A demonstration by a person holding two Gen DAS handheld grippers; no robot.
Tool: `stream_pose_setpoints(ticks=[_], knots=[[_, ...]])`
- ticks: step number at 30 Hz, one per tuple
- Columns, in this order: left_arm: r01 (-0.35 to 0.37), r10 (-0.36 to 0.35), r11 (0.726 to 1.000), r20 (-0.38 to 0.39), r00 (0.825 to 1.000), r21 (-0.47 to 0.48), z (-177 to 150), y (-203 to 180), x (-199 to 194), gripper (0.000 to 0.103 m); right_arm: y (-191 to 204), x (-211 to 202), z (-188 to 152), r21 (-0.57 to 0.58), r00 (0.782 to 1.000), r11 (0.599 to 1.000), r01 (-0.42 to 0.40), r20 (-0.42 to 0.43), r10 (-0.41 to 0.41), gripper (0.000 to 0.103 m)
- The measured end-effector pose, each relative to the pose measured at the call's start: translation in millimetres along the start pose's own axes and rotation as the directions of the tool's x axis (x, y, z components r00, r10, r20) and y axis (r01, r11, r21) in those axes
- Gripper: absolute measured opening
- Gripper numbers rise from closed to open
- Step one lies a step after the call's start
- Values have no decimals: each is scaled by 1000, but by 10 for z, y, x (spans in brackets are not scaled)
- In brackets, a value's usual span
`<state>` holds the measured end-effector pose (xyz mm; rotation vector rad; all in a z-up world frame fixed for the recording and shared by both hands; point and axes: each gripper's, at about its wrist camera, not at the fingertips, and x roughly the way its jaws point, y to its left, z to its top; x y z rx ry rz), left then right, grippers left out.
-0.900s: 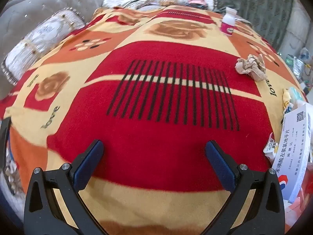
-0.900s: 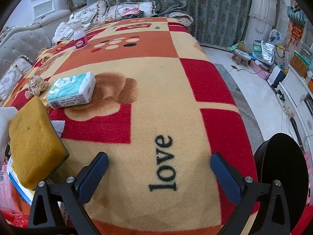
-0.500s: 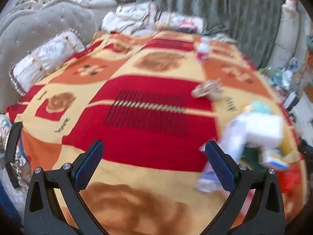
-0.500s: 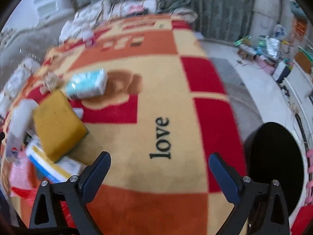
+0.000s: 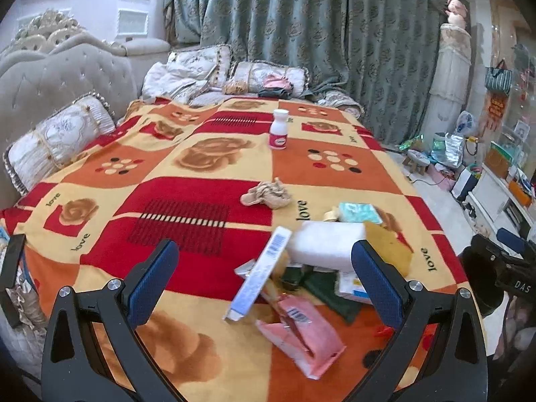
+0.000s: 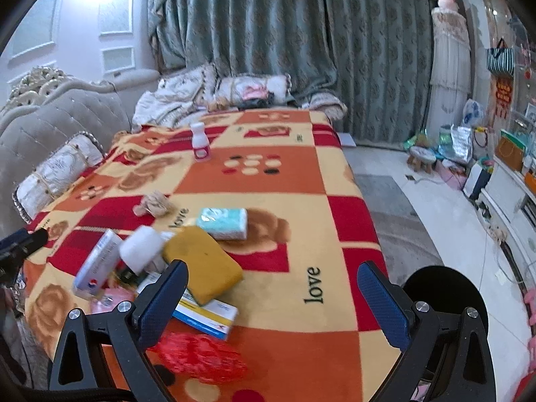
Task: Collect trash
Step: 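Move both tools toward the cluttered items on the blanket, then grasp the white barcode strip with the left tool while the right tool grasps the yellow sponge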
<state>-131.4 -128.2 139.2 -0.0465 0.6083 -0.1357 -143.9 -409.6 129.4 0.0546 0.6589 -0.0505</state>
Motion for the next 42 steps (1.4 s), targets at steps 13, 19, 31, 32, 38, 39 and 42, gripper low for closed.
stream_pose_setpoints(ticks=[13,19,31,32,38,39,42], knots=[[-4,2,999,42,999,39,7,-222,-68,102,160,-75,6,-8,1000,1000,-12,25,13,100],[-18,15,998,58,998,54,10,-301,-75,102,195,-90,29,-10,999,1000,-13,30,13,100],[-11,9,998,38,999,55,-19,-281,-24,102,289,-76,69,-29,999,999,-17,26,18,100],[-17,15,998,35,999,57,-22,-278,-14,102,298,-71,70,-30,999,999,-19,25,20,100],[-18,18,999,5,1000,42,-41,-222,49,102,358,-29,40,-49,999,998,-36,8,37,100],[-19,19,999,0,1000,41,-46,-218,60,102,365,-19,33,-50,999,998,-40,4,40,100],[-20,21,999,-18,1000,43,-65,-199,101,102,376,-13,18,-46,999,998,-53,7,53,100]])
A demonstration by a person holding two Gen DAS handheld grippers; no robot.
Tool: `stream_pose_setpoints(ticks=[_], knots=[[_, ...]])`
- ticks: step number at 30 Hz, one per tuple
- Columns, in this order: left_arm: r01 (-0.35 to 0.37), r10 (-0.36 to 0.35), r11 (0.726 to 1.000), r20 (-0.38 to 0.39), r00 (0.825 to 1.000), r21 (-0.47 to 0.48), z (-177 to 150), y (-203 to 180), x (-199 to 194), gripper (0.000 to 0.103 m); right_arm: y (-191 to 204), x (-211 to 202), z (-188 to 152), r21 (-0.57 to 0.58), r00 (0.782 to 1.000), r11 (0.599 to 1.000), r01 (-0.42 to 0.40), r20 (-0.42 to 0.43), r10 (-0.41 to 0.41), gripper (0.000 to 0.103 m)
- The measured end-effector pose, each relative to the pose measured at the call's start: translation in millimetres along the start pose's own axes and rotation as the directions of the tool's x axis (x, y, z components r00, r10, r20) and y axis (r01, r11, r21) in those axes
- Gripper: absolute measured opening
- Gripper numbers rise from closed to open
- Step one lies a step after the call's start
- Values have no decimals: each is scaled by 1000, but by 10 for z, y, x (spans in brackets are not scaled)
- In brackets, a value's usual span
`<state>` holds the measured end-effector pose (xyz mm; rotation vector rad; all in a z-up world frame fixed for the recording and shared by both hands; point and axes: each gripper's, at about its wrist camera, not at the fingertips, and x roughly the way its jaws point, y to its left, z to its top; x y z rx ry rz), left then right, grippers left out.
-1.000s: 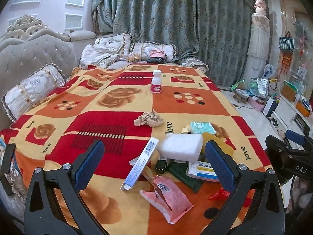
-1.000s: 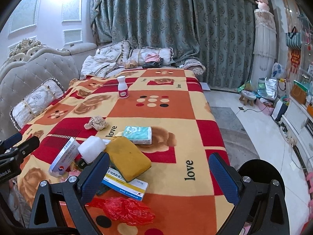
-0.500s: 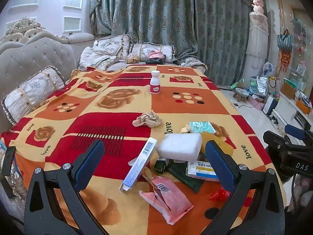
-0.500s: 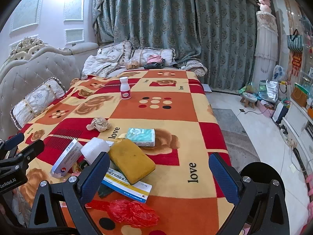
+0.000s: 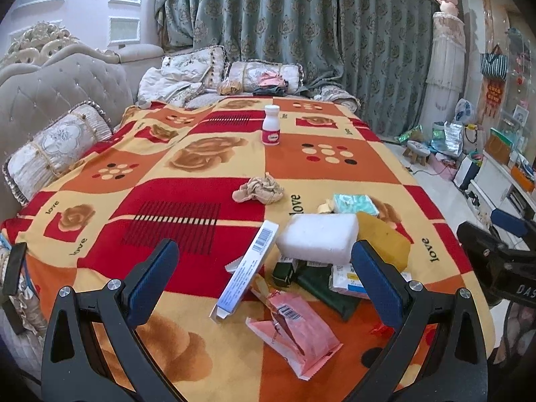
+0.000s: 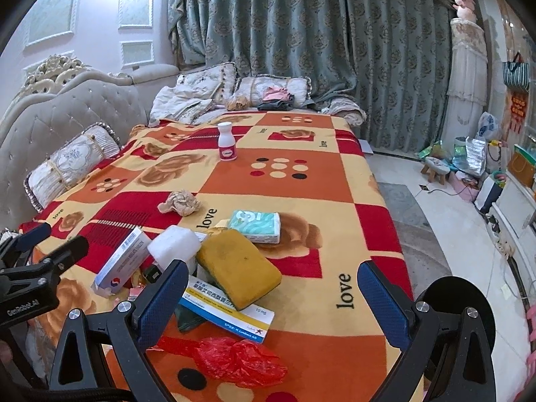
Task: Collect trash
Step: 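Grasp the white barcode strip with the left tool while the right tool grasps the yellow sponge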
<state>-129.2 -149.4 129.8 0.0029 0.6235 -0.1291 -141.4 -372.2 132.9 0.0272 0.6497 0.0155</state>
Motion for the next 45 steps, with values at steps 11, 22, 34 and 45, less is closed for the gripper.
stream_pose_setpoints(ticks=[11,22,34,45], knots=[[-3,3,1000,-37,999,9,-47,133,96,102,-7,84,-54,0,999,1000,-25,-27,25,100],[22,-23,1000,-124,992,-3,-127,558,282,102,-209,266,-226,4,992,998,-66,-111,66,100],[55,-45,998,-210,977,40,-75,396,785,92,-68,817,6,-101,962,973,-209,-202,186,97],[104,-85,994,-335,938,38,-60,321,1204,27,60,1490,6,-153,909,940,-304,-342,238,96]])
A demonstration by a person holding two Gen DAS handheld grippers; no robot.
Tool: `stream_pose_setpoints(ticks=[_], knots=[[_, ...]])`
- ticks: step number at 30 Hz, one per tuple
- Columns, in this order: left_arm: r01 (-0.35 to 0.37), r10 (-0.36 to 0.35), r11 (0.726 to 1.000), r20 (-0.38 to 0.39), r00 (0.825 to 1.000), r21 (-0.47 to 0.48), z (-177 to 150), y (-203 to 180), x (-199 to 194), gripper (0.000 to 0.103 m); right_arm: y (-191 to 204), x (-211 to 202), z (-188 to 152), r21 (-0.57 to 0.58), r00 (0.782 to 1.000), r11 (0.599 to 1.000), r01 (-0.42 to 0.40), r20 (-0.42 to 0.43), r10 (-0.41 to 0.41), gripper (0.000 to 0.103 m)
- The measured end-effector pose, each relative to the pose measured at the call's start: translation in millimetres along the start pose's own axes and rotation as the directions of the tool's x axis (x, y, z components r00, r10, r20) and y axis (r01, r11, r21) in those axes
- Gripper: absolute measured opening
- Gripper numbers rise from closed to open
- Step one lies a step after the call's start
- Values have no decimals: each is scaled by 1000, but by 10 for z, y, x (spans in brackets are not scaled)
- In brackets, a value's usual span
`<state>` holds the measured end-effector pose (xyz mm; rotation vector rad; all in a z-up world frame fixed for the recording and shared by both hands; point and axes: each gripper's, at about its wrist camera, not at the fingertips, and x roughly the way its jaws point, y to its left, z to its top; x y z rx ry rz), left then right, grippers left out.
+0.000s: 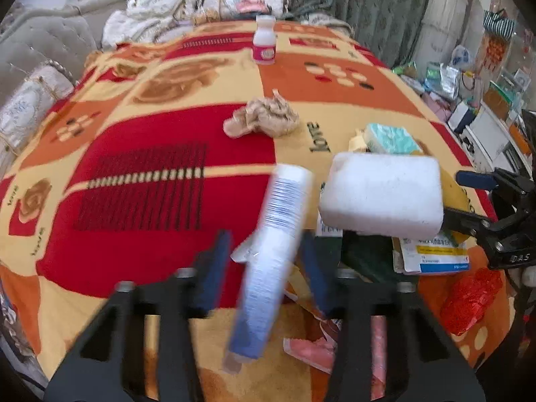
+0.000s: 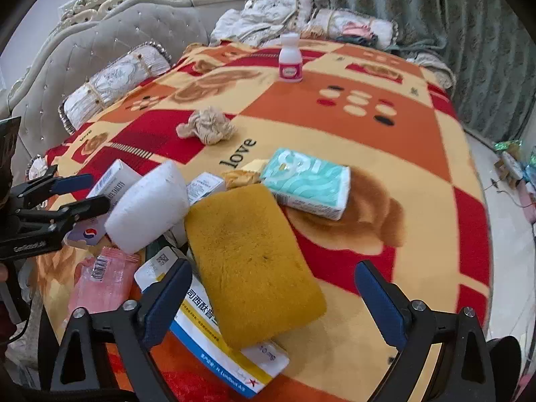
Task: Collect trash
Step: 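Grasp the white barcode strip with the left tool while the right tool grasps the yellow sponge, then carry the strip and sponge over the black bin while both tools open to drop them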
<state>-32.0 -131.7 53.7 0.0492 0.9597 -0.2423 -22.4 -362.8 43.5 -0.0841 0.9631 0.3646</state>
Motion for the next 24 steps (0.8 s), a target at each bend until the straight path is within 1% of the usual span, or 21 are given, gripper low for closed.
stream_pose_setpoints(ticks=[1,2,3,6,8,13,15,18,24], knots=[[12,-12,1000,-8,1000,-7,-4,12,3,26,11,12,-9,-2,1000,1000,-9,-1,9,84],[20,-20,1000,-9,1000,-14,-8,27,-13,22,28,24,-17,-6,1000,1000,-26,-4,26,63],[22,-22,1000,-7,1000,-18,-10,37,-33,17,46,34,-27,-5,999,999,-41,-15,41,61],[40,-40,998,10,999,-45,4,77,-164,16,76,-34,-51,-14,999,999,-32,1,32,58],[45,-43,998,36,998,-53,18,67,-312,16,87,-142,-71,-17,1000,1000,-9,24,9,57],[72,-68,996,85,994,-51,79,-56,-593,16,-21,-550,-163,53,994,999,6,105,-11,57],[88,-84,995,100,991,-41,104,-175,-693,16,-65,-668,-210,79,992,997,-1,129,-10,57],[119,-117,993,116,986,-13,138,-395,-804,16,-92,-828,-318,100,988,995,16,152,-31,57],[173,-178,984,113,978,51,190,-946,-871,16,-248,-1069,-579,153,981,986,60,173,-86,57]])
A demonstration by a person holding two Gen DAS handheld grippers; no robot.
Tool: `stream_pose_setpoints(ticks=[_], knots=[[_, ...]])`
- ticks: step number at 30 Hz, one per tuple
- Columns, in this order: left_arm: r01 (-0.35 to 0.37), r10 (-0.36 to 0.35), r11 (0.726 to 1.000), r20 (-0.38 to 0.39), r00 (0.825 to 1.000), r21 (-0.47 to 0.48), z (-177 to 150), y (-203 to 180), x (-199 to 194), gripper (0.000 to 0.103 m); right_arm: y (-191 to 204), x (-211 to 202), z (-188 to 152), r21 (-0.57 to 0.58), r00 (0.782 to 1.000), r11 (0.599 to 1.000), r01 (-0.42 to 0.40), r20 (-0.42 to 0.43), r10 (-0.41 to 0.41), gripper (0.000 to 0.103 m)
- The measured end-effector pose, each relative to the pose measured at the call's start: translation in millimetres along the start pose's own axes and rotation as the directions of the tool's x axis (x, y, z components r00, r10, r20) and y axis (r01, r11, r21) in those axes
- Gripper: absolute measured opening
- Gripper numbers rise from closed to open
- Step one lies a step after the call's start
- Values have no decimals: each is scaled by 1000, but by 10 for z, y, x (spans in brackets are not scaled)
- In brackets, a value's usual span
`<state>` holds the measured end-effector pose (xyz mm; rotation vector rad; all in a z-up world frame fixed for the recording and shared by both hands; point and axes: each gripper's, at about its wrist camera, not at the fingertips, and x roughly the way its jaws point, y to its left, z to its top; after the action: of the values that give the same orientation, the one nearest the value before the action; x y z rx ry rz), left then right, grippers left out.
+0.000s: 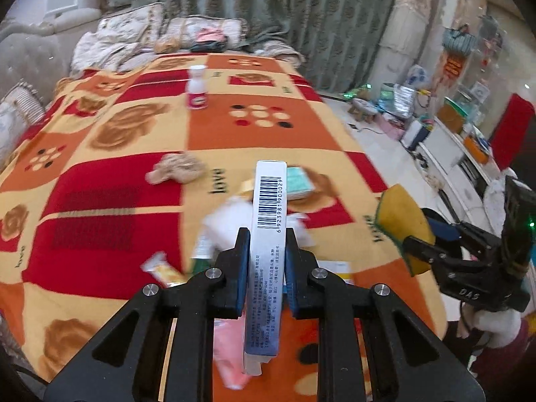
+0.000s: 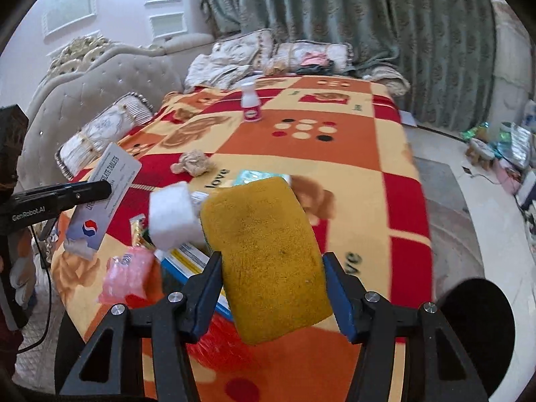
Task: Collect trash
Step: 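Carry the strip and sponge over the black bin while both tools open to drop them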
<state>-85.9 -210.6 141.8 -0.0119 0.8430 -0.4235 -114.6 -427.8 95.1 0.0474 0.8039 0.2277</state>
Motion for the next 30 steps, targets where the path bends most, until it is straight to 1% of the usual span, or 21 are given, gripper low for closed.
stream_pose_setpoints(ticks=[9,14,16,24,26,30], knots=[[84,-82,992,-27,996,95,65,-873,160,16,-526,-414,-254,88,995,991,97,28,-100,57],[137,-131,979,-49,990,148,67,-1365,252,17,-836,-599,-409,136,986,978,160,30,-166,57],[153,-145,975,-61,988,160,64,-1505,305,17,-963,-662,-480,162,982,970,180,28,-187,57],[215,-193,958,-127,973,191,23,-2142,622,17,-1511,-876,-733,256,960,928,270,4,-280,57],[227,-202,954,-141,969,196,18,-2279,712,17,-1672,-891,-814,278,951,912,302,-14,-310,57],[260,-230,947,-168,959,187,18,-2539,911,17,-1923,-883,-939,326,944,889,323,-41,-327,57]])
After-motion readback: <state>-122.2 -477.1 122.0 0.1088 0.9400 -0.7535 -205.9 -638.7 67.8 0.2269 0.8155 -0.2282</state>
